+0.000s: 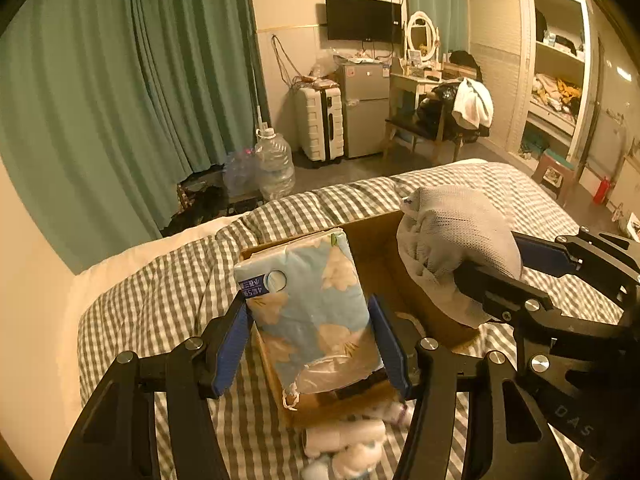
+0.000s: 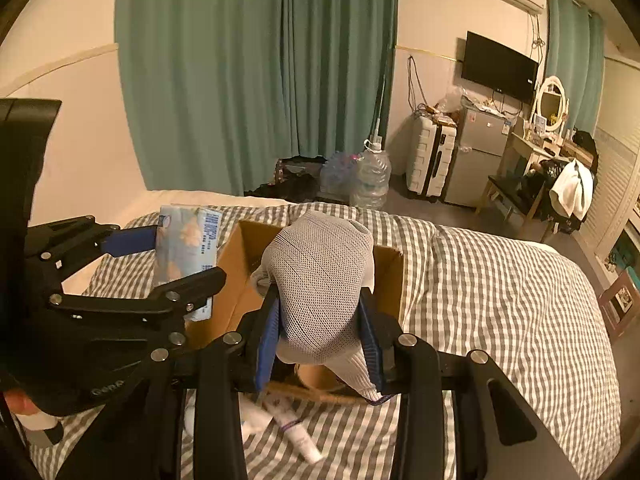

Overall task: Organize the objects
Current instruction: 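Carry the glove and tissue pack into the box and open both grippers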

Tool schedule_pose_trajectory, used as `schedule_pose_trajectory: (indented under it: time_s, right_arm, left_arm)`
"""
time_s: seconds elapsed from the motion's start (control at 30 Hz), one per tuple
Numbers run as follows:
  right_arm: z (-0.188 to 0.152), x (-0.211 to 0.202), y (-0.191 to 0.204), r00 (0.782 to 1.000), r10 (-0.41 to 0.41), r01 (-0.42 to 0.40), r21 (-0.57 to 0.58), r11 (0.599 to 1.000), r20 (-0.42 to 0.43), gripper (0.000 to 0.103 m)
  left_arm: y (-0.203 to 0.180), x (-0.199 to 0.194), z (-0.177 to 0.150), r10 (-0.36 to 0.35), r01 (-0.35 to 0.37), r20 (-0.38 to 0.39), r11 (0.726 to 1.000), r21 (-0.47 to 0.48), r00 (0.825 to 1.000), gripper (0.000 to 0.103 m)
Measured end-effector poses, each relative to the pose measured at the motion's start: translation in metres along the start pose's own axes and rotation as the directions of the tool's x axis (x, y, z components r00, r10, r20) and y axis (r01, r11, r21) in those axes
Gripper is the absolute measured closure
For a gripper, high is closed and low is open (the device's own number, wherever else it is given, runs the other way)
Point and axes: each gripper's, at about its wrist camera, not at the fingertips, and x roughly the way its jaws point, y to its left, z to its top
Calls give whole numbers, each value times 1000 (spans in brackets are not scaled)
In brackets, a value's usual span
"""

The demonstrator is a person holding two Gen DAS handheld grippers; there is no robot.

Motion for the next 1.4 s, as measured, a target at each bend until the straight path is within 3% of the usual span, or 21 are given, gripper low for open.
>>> schedule_pose_trajectory:
  time_s: [0.4,0.8,1.1,1.2,1.3,1.4]
  right_arm:
    - [0,97,-32,996,4,1,63,998,-88,67]
    - [-21,149,-51,985,85,-60,163,985,-150,66]
    - [-21,136,-56,981,138,-105,225,969,-137,62]
    - [-14,122,-60,986,128,-99,230,968,-110,47]
    - [-7,104,-61,990,112,-89,247,965,-84,43]
    - [2,82,-63,993,100,-82,258,963,-57,35]
  left_arm:
    - [8,91,1,12,-10,-69,999,32,998,43]
    - [5,133,-17,-14,20,-114,998,54,993,43]
    - [6,128,-14,-48,50,-130,999,16,990,38]
    - [11,117,-12,-64,62,-123,998,-21,990,23]
    - [12,98,-8,-84,81,-99,996,-37,992,20]
    - [11,72,-1,-42,41,-63,999,-21,997,16]
